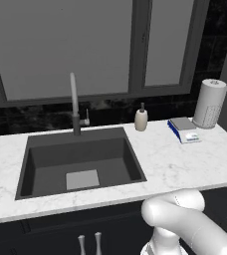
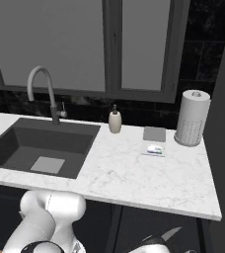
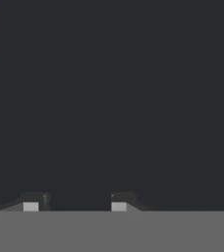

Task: Pick up the knife from the drawer and place it on the cutting board. Then place the meat from the plate to the cutting board.

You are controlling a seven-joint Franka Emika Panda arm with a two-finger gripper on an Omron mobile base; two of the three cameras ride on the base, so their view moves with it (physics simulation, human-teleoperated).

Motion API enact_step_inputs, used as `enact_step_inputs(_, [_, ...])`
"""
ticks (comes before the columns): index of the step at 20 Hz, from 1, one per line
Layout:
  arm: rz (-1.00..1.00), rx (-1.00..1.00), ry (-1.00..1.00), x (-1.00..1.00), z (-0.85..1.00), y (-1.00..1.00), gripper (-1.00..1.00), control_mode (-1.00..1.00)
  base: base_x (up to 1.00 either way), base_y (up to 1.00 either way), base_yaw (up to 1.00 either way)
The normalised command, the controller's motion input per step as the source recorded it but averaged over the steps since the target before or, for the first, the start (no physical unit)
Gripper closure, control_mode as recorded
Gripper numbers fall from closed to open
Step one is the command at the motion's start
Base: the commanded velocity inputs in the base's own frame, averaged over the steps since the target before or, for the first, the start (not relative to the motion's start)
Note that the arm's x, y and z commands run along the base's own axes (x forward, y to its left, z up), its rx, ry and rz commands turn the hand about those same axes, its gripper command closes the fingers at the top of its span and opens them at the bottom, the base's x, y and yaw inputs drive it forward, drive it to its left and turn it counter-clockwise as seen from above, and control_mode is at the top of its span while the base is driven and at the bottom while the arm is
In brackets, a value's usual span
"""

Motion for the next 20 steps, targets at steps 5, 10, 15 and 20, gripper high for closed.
enact_step_inputs(5, [-0.10, 0.04, -0.01, -0.55, 0.46, -0.12, -1.00, -1.00, 0.00, 0.00, 0.00])
enact_step_inputs(10, [-0.09, 0.00, -0.03, 0.42, 0.52, 0.44, -1.00, -1.00, 0.00, 0.00, 0.00])
enact_step_inputs(15, [-0.07, -0.02, -0.03, 0.78, 0.12, 0.76, -1.00, -1.00, 0.00, 0.00, 0.00])
enact_step_inputs(20, [-0.01, -0.03, 0.00, 0.62, 0.00, 0.30, -1.00, -1.00, 0.00, 0.00, 0.00])
